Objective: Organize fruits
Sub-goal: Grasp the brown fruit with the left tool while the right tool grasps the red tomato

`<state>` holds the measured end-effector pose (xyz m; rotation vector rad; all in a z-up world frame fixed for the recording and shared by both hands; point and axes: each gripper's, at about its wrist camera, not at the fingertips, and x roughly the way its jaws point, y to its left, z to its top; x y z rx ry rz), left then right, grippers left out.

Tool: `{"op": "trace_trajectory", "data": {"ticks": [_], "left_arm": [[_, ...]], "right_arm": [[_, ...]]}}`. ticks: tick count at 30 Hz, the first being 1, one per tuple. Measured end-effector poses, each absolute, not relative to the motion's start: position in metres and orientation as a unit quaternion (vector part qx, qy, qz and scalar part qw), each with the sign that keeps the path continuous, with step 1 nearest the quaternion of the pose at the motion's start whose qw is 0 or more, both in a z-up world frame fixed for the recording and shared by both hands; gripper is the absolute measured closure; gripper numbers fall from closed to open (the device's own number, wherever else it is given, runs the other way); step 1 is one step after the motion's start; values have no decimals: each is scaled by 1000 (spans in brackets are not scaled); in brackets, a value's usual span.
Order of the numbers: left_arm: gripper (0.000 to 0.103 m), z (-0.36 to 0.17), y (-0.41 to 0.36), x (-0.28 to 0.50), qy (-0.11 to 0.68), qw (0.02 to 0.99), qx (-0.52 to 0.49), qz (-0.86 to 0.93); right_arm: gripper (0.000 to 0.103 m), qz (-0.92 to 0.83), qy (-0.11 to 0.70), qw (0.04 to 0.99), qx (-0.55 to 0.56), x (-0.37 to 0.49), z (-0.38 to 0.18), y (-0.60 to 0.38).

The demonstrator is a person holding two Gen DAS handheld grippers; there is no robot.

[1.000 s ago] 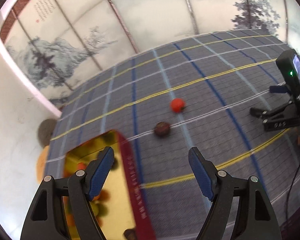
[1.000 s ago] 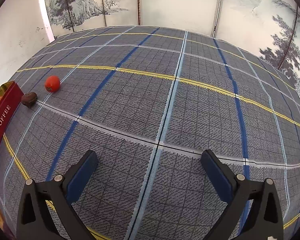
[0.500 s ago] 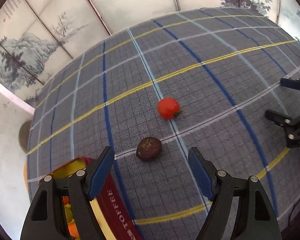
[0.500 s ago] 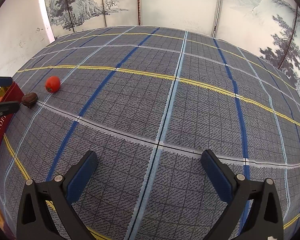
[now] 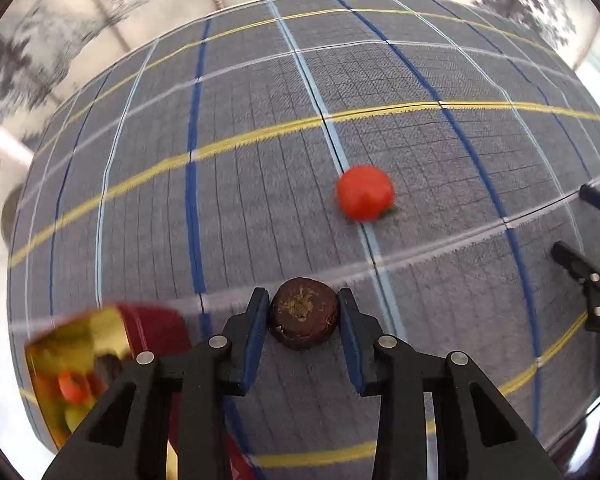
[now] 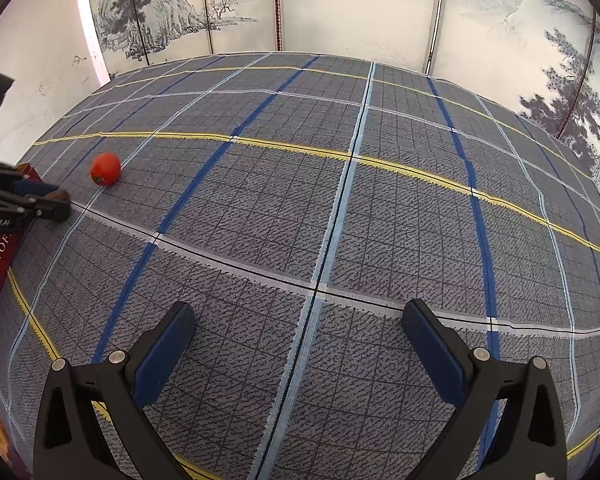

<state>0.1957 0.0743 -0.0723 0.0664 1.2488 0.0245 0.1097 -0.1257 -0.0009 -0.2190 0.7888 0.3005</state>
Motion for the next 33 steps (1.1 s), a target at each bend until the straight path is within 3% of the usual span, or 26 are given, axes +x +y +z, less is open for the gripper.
{"op": "trace_trajectory", "data": {"ticks": [10,14,17,26,31,33], "left_arm": [[67,-24,38,107,518,854,-47,-6],[67,-10,40,86,499,866,-47,8],[67,-3,44,71,489,871,-43,18],[67,10,64,45,467,882,-48,51],[67,14,76,38,461,884,-54,60],[67,15,79,35,458,885,-55,66]], "right_arm": [[0,145,383,907,-98,110,1,-125],[0,275,320,906,-23,92,26,-111],[2,332,299,892,-70,89,33,-68],[31,346,323,874,-111,128,24,23],[32,333,343,868,-134,148,15,43],[53,328,355,863,-149,152,8,49]]}}
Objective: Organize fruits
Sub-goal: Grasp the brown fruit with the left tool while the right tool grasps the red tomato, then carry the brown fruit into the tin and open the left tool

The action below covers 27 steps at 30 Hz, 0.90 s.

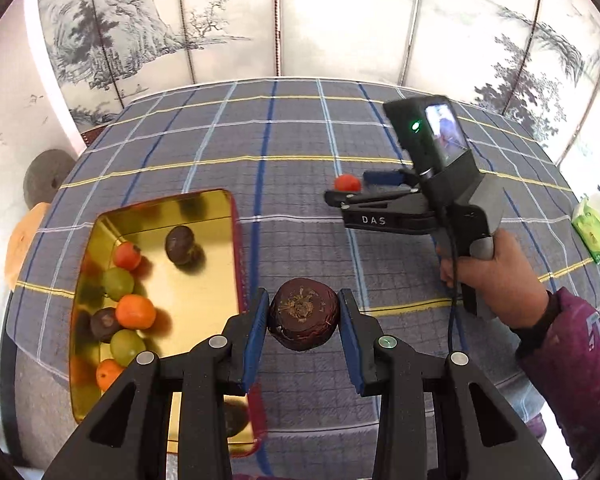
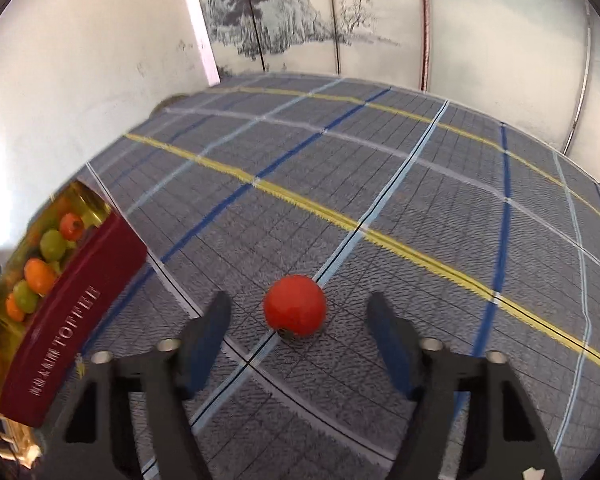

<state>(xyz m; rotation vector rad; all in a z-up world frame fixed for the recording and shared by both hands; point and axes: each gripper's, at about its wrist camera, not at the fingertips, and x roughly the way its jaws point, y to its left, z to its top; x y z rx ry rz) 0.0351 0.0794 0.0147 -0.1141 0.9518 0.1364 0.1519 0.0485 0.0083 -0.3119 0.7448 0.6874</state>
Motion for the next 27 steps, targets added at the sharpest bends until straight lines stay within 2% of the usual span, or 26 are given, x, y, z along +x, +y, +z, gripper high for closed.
{"op": "trace_trajectory", "data": {"ticks": [1,2,13,27], "left_arm": [[67,15,81,33,455,886,-55,70],[67,15,83,31,454,886,-55,74],[67,8,95,14,442,889,-38,112],[67,-16,134,-11,443,879,-42,171]], "right_arm": [[60,328,350,864,-152,151,9,49],[75,333,355,861,-150,152,8,49],[75,332,336,878,-78,90,13,-4],[75,311,336,885,-83,59,6,-25]]}}
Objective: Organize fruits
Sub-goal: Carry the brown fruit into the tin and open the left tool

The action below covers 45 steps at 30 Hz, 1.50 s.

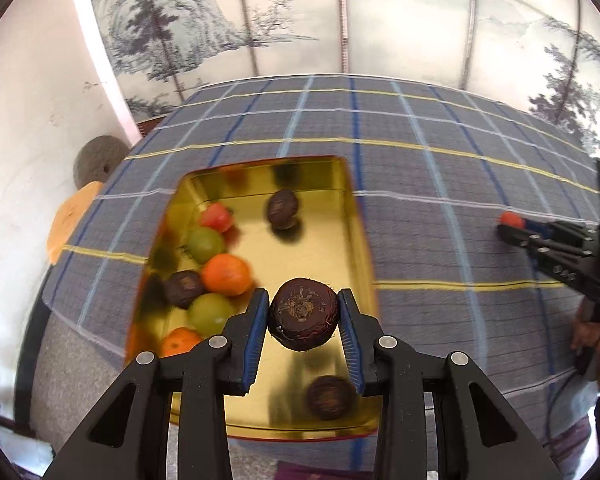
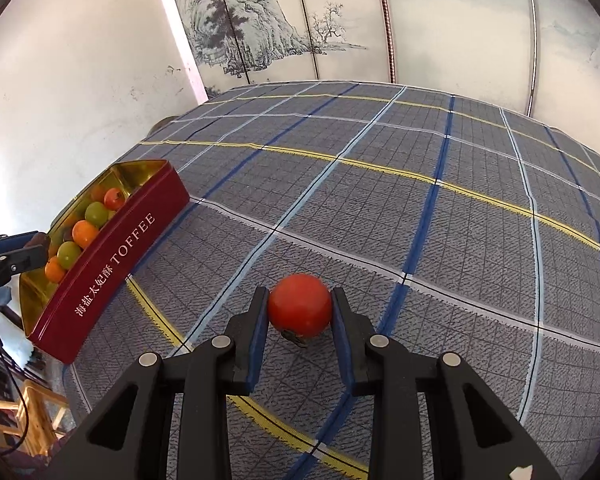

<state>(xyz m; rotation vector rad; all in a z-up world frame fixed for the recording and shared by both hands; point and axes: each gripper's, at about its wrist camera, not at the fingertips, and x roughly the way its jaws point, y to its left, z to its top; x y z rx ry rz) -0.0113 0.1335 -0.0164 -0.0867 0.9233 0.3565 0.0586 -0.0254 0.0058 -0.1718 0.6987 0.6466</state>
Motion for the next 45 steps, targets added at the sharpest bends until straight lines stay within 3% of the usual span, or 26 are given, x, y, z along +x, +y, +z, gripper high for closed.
{"op": "trace_trajectory", "data": {"ticks": [13,36,39,45], "left_arm": [[67,-45,202,-36,456,853,-85,238],[66,-48,176,29,452,869,-59,194],[64,-49,174,29,453,868,-50,197],[50,-44,172,26,443,871,-33,210]], "right_arm": [[74,307,342,884,-81,61,3,-24],[74,302,350,883,-84,63,0,-24],[74,302,350,883,-85,63,0,-24],[74,301,351,883,-85,63,0,-24]]}}
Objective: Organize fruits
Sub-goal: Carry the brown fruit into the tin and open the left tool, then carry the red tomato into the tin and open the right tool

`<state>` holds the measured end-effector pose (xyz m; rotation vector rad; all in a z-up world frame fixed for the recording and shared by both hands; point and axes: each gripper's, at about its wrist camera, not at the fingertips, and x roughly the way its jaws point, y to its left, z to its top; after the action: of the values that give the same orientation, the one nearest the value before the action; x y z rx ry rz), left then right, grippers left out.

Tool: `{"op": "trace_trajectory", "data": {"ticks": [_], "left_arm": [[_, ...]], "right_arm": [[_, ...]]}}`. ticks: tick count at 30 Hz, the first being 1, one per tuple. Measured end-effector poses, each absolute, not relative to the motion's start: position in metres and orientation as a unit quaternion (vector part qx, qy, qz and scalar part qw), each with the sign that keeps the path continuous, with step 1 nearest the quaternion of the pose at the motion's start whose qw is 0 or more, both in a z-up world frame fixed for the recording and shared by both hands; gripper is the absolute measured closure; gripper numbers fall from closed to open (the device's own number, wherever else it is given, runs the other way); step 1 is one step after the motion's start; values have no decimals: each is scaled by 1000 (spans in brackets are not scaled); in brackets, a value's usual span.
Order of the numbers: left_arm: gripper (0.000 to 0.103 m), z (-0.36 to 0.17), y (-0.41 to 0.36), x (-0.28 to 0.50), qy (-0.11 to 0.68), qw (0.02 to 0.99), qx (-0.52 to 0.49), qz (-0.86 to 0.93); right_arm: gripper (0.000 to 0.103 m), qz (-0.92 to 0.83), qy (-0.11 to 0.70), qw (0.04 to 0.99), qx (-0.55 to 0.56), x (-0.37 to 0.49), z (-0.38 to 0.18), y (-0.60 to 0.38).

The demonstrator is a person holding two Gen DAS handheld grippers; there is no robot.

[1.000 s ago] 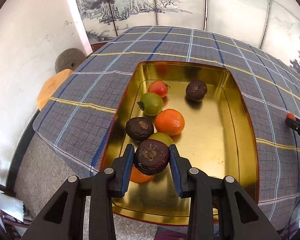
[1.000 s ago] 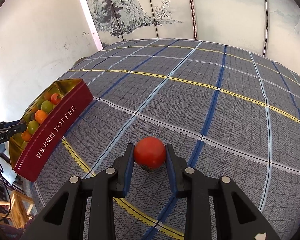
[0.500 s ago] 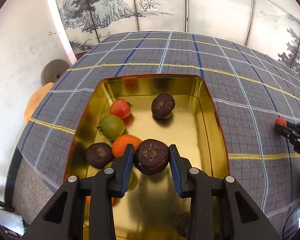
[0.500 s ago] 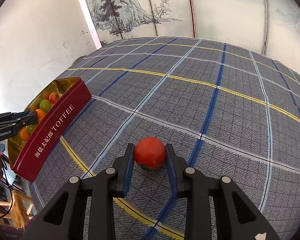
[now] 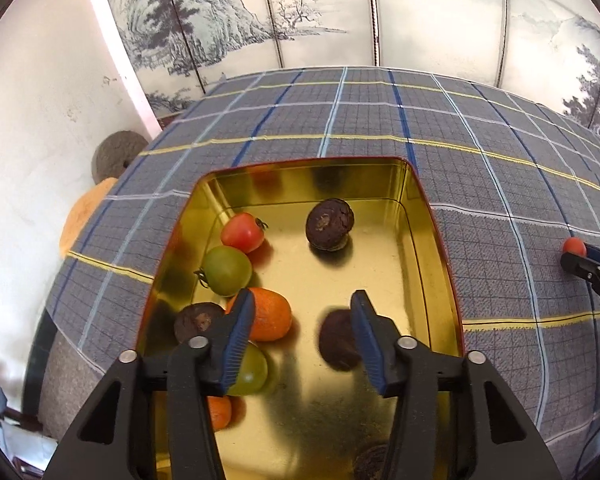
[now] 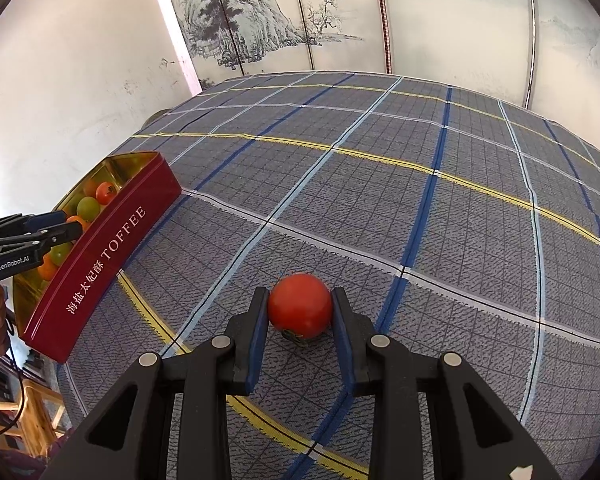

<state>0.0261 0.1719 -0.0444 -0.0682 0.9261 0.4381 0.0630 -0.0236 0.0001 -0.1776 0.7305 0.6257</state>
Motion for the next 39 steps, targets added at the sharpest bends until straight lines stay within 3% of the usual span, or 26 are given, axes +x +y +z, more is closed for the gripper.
{"op": "trace_trajectory", "data": {"ticks": [11,39], "left_arm": [[35,-39,164,19,435,871,-7,229],[31,-6,202,-46,377,876,-67,294]], "right_arm": [[74,298,350,884,-88,62,0,-23],[74,477,304,816,-117,-36,58,111]]}}
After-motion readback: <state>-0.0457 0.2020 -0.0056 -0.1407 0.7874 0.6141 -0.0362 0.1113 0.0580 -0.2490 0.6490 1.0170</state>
